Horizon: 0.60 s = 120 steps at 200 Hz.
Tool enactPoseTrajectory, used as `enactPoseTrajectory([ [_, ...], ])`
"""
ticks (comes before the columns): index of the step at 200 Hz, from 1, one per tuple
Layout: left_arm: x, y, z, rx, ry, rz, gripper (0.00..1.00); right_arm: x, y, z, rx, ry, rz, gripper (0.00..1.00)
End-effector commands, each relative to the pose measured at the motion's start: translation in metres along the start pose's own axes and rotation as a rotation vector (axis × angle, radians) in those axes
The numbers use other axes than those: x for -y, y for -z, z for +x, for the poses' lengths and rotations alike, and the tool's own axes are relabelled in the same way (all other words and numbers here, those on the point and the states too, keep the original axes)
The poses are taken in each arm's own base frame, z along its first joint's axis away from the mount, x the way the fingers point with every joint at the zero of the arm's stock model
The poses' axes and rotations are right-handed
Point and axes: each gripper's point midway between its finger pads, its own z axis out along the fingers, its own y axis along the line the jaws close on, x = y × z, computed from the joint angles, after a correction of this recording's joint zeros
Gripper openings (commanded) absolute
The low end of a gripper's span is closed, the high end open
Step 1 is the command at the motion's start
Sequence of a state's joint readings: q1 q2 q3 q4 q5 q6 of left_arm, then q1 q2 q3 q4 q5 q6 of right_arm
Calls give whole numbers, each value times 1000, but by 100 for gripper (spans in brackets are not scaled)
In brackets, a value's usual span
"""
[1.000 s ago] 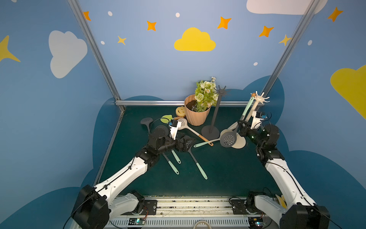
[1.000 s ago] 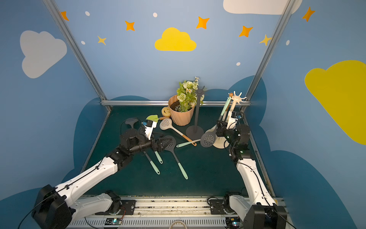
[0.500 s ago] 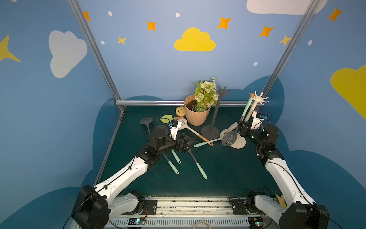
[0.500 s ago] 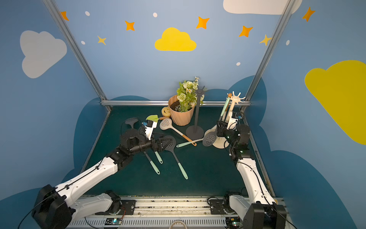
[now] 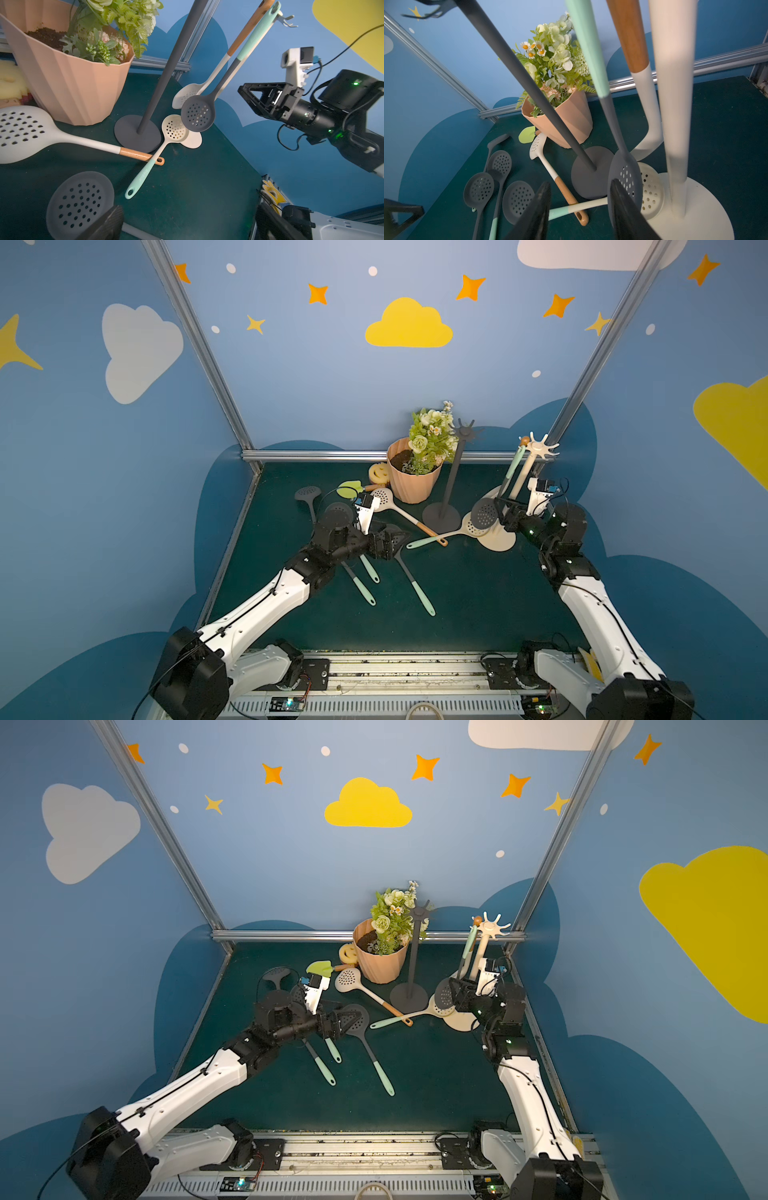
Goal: Hang the skimmer on the kitchen utensil rack
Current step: Hang the skimmer on the rack, then pick up the skimmer from the center of the board.
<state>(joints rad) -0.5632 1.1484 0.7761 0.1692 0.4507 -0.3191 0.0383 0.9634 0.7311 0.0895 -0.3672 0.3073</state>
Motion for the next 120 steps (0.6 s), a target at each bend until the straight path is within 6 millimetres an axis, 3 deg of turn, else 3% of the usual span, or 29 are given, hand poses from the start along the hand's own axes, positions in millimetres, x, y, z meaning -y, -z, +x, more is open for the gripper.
enactPoseTrajectory([
  [1, -3, 2, -12, 18, -20, -47, 100, -17, 13, 31, -55, 21, -34, 48],
  [31, -16, 1, -12, 10, -2, -122, 100, -41, 20, 87, -160, 34, -76, 49],
  [69, -43, 2, -12, 6, 28, -247, 100, -61, 14, 153, -336, 51, -111, 49],
  [120, -68, 1, -7, -11, 40, -352, 100, -85, -3, 189, -433, 73, -136, 49],
])
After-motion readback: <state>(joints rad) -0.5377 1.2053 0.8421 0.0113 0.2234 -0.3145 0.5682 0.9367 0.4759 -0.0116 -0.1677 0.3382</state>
